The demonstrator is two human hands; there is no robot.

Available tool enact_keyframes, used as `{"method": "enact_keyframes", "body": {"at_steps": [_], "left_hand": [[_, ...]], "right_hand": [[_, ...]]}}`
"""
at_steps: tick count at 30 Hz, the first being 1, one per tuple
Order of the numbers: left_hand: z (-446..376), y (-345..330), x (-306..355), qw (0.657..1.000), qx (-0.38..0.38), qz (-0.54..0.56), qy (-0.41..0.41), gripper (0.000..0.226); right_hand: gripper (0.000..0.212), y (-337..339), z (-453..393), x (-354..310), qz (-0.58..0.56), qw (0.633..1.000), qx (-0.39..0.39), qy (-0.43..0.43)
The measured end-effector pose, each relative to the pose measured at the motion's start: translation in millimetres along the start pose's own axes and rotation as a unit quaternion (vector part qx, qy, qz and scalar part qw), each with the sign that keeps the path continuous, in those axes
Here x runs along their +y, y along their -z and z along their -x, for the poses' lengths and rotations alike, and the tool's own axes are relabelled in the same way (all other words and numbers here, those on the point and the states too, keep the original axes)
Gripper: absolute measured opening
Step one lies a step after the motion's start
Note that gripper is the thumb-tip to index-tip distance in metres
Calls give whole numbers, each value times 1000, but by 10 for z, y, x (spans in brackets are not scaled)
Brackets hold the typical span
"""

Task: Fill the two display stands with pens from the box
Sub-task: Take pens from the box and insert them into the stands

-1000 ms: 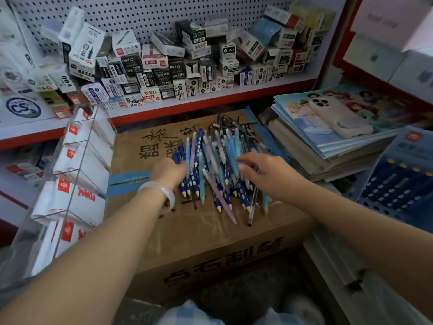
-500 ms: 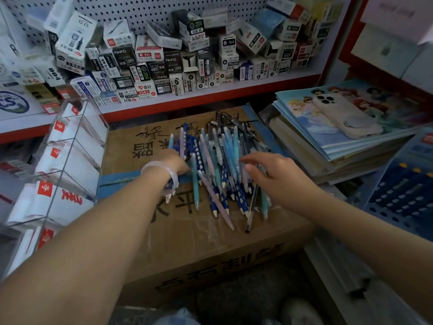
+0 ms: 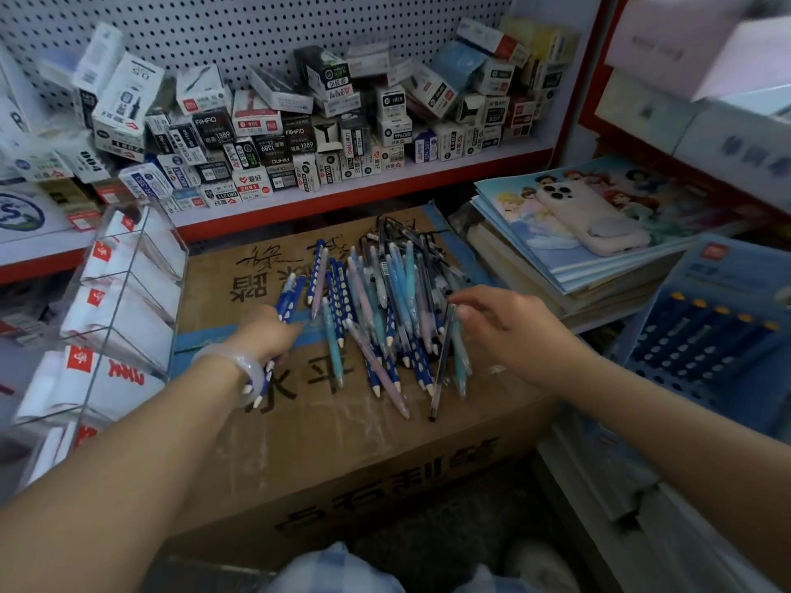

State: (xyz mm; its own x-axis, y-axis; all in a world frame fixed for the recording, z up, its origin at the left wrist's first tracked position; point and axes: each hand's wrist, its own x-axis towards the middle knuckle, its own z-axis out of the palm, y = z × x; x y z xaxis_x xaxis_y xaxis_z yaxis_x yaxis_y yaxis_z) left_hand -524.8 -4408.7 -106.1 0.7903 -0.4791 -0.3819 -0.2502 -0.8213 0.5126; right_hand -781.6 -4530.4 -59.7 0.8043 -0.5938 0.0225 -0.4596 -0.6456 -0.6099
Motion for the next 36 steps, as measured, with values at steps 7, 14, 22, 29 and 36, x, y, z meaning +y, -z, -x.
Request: {"method": "enact_keyframes", "body": {"at_steps": [7,14,22,29,36], "left_hand": [[601,38,261,979,-55,137,-139,24],[1541,-193,842,889,-253,306,-227,19],[2218,-512,1192,851,-327,305,-278,15],[2652,-754,1394,836,-353,301,-294,14],[2814,-909,1374,844,-359,281,-282,17]], "right_hand": [[33,190,175,-155,-4,1000,9,-23],[28,525,464,-254,-102,989,51,-92],[27,955,1070,-110,-350,923,98,-124],[17,1168,1528,41,-416,888,132,-147],[16,1482,1783,326,-488,791,322,-180]]}}
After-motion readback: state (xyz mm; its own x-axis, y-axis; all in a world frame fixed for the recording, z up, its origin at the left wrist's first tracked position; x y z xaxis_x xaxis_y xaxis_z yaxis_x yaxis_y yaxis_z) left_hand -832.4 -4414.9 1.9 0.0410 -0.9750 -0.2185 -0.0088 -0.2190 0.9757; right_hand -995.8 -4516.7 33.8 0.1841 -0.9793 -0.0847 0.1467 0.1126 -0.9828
